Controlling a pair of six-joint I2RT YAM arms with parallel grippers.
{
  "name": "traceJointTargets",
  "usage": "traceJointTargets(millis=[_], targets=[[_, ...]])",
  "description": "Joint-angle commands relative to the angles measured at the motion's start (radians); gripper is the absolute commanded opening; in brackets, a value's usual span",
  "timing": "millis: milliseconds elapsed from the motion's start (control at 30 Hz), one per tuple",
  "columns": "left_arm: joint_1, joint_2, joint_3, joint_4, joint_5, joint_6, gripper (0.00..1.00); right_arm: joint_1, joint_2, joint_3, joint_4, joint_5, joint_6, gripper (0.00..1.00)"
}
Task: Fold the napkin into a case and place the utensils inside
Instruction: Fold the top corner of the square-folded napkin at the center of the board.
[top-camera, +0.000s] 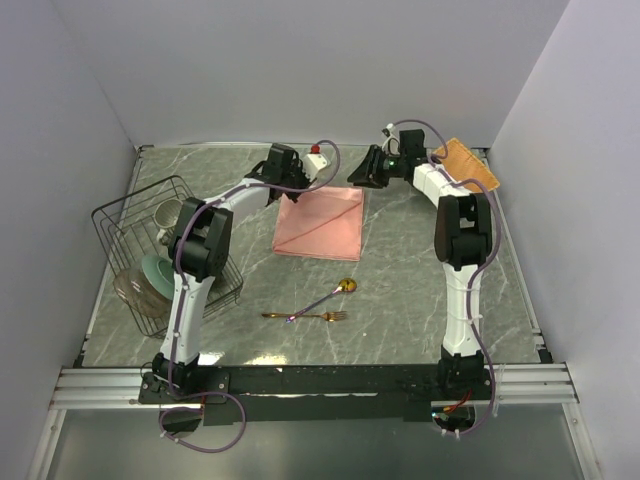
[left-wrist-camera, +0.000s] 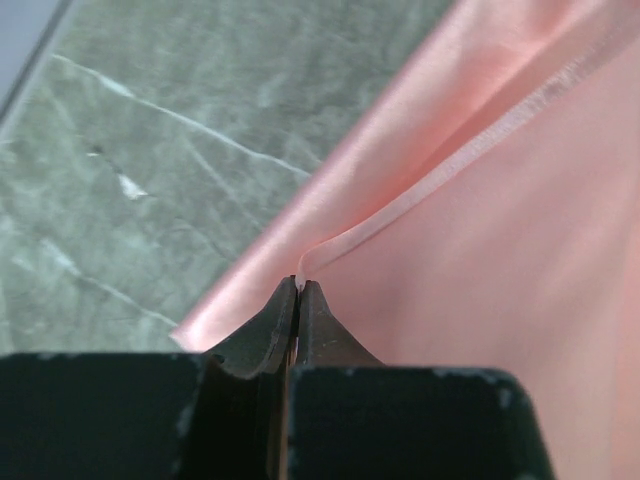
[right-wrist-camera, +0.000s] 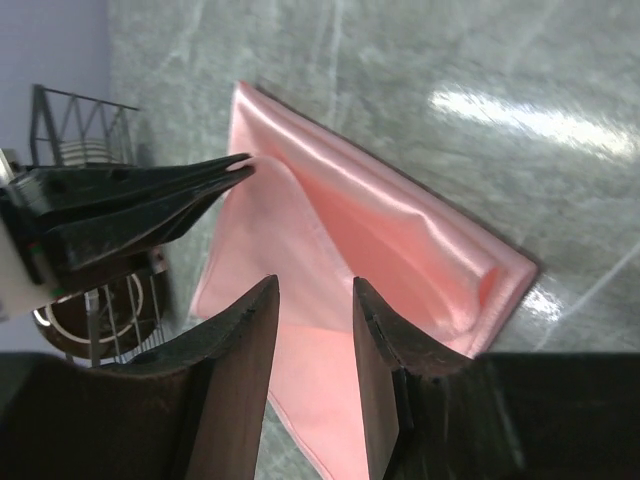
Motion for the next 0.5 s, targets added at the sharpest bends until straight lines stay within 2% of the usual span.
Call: traceJointTargets(millis=[0, 167, 467], targets=[[0.004, 0.007, 0.005, 0.119, -0.101, -0.032, 0.01, -0.005, -0.065, 0.000, 0.072, -0.032, 0.034, 0.43], [0.018, 0.039, 0.049, 0.105, -0.140, -0.061, 0.01, 0.003, -0.058, 0.015, 0.081, -0.042, 0.050, 0.43], [0.019, 0.042, 0.042, 0.092, -0.167, -0.067, 0.01, 0.027, -0.038, 0.037, 0.071, -0.048, 0.039, 0.43]])
